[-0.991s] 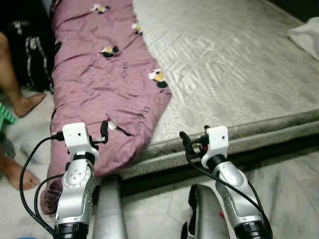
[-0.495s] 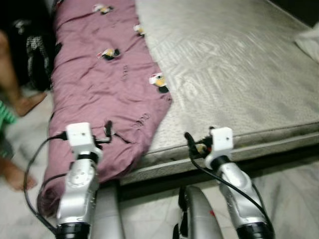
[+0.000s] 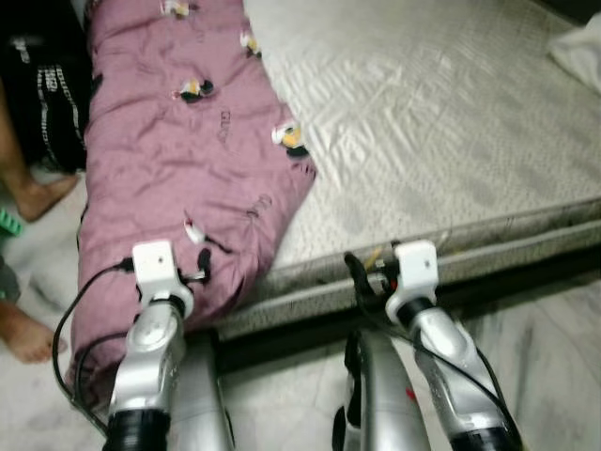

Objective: Clean up the room

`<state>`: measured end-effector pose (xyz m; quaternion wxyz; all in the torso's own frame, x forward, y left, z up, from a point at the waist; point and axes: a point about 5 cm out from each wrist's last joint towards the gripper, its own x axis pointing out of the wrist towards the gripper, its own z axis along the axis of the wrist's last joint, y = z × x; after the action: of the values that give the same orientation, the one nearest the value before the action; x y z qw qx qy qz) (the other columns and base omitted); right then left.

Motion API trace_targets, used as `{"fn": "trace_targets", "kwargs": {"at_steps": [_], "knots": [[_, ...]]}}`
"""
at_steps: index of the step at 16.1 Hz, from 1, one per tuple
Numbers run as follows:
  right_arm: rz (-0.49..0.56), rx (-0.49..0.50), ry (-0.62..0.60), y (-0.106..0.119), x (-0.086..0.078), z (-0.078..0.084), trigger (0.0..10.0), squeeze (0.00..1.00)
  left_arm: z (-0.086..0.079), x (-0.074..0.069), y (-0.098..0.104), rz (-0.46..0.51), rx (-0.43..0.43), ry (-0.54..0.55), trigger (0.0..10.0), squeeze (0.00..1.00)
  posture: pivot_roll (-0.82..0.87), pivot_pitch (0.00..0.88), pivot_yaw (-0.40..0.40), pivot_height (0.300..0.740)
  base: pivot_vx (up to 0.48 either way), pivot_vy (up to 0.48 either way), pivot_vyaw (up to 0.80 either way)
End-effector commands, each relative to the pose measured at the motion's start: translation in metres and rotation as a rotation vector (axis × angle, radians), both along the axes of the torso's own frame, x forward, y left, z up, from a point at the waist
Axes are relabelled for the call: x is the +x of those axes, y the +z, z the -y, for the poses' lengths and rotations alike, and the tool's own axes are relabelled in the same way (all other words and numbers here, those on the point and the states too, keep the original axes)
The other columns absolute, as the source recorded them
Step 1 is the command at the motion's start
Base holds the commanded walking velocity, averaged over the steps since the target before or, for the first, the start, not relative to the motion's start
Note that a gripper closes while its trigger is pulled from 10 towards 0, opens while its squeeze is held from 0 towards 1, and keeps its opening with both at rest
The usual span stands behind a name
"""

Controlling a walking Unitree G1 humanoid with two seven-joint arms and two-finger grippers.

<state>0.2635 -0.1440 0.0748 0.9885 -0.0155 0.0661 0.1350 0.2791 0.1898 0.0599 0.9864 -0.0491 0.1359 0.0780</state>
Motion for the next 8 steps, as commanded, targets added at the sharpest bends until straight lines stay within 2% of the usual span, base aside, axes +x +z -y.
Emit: {"fn": "trace_targets", "kwargs": {"at_steps": [1,3,5,8], "knots": [[0.015,-0.001,-0.017,0.006,-0.001,0.006,10.0,0.00,-0.006,0.002,-0.002,-0.013,-0.001,0.024,10.0,0.00,-0.07,0.135,-0.028,0.499,0.000,0.000,0.00],[-0.001,-0.017,-0.048,0.004,-0.006,0.018,10.0,0.00,-0.012,0.016,-0.001,-0.016,0.009,0.024,10.0,0.00,-0.08,0.145,-0.029,0.499,0.000,0.000,0.00],[-0.007,-0.033,-0.057,0.004,-0.011,0.023,10.0,0.00,-0.015,0.038,0.008,-0.014,0.004,0.005,10.0,0.00,-0.11,0.155,-0.026,0.499,0.000,0.000,0.00],[-0.009,-0.037,-0.067,0.004,-0.012,0.024,10.0,0.00,-0.011,0.050,0.012,-0.042,0.043,-0.050,10.0,0.00,-0.12,0.152,-0.019,0.499,0.000,0.000,0.00]]}}
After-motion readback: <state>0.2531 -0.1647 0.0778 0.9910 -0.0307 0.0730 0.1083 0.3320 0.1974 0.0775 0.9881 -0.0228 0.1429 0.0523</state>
